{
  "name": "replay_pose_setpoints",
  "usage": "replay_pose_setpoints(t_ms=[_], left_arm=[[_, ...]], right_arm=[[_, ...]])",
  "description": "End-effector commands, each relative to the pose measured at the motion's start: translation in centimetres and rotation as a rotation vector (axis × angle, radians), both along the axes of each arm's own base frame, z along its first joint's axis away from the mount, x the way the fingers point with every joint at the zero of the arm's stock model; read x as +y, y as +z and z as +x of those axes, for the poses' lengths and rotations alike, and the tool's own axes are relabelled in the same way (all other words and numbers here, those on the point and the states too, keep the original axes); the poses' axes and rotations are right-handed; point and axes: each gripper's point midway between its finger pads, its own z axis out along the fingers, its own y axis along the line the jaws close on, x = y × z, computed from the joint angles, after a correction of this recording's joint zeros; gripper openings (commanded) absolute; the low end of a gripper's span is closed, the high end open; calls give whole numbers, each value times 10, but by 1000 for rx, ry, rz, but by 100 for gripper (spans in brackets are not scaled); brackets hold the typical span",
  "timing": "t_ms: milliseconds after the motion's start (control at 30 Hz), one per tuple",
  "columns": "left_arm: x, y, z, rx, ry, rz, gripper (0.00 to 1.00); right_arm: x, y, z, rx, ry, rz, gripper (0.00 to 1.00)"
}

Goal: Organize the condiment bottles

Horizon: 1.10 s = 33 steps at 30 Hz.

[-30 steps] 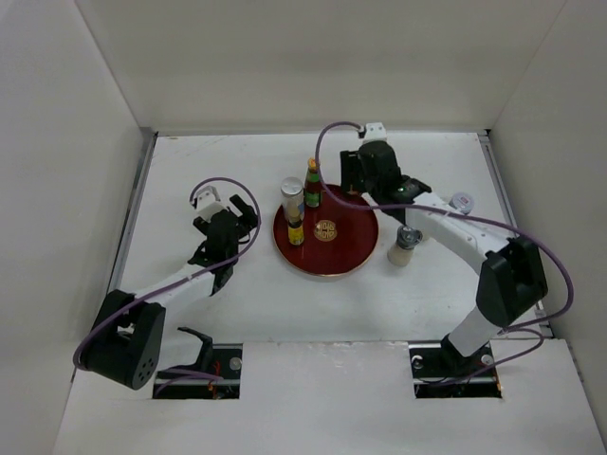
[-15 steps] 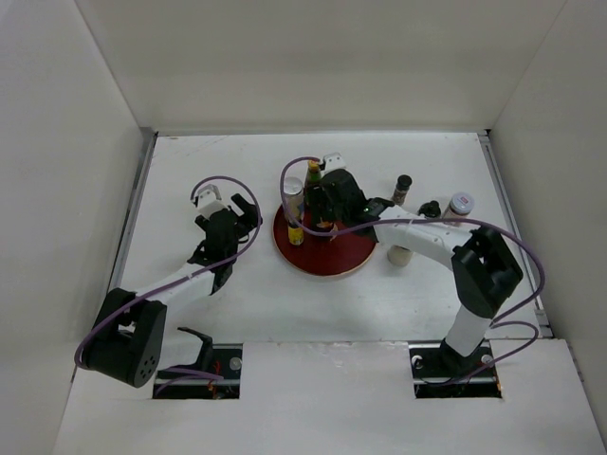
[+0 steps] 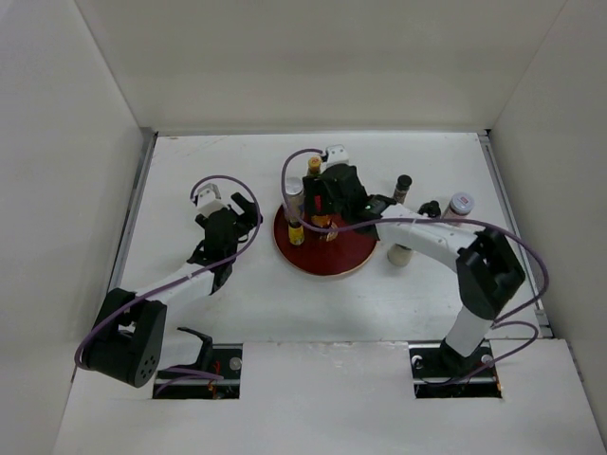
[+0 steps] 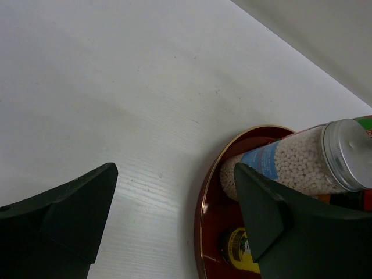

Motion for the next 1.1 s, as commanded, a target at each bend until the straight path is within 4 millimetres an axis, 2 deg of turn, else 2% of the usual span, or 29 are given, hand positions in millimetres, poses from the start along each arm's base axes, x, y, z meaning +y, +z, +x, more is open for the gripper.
replay_pose_setpoints(t_ms=[0,100,200,267,333,433,500,533,733,867,1033,1067], left_arm=[[-1,17,5,-67,-3,-39,81],[0,16,6,-63,0,-38,81],[0,15,6,-60,-1,-44,81],[-1,15,6,-59,-6,-50,81],[-2,13,7,-51,-12,-53,81],[-7,10,8,-36,-35,-70,85],[-8,8,9,-28,-45,-83,86],[-8,8,9,-31,-46,-88,87],[-6,7,9,-29,-41,-98,87],[-9,5,9,-23,-52,-103,87],[-8,5,9,-21,-52,-107,87],[-8,5,9,-23,-51,-107,87]], right_arm=[[-12,94,-4,-173,-50,137,93],[-52,112,-22,-205,-117,148,94],[-111,115,-44,-229,-265,120,96],[-154,104,-63,-226,-392,81,99],[-190,88,-85,-203,-487,48,100],[-224,53,-113,-115,-572,-19,100],[-224,26,-124,-26,-543,-40,100],[-219,20,-126,-3,-525,-32,100],[-210,5,-122,31,-504,-15,100],[-210,-5,-109,41,-527,-12,100],[-211,-8,-81,13,-557,-5,100],[-211,-9,-77,9,-561,-2,94]])
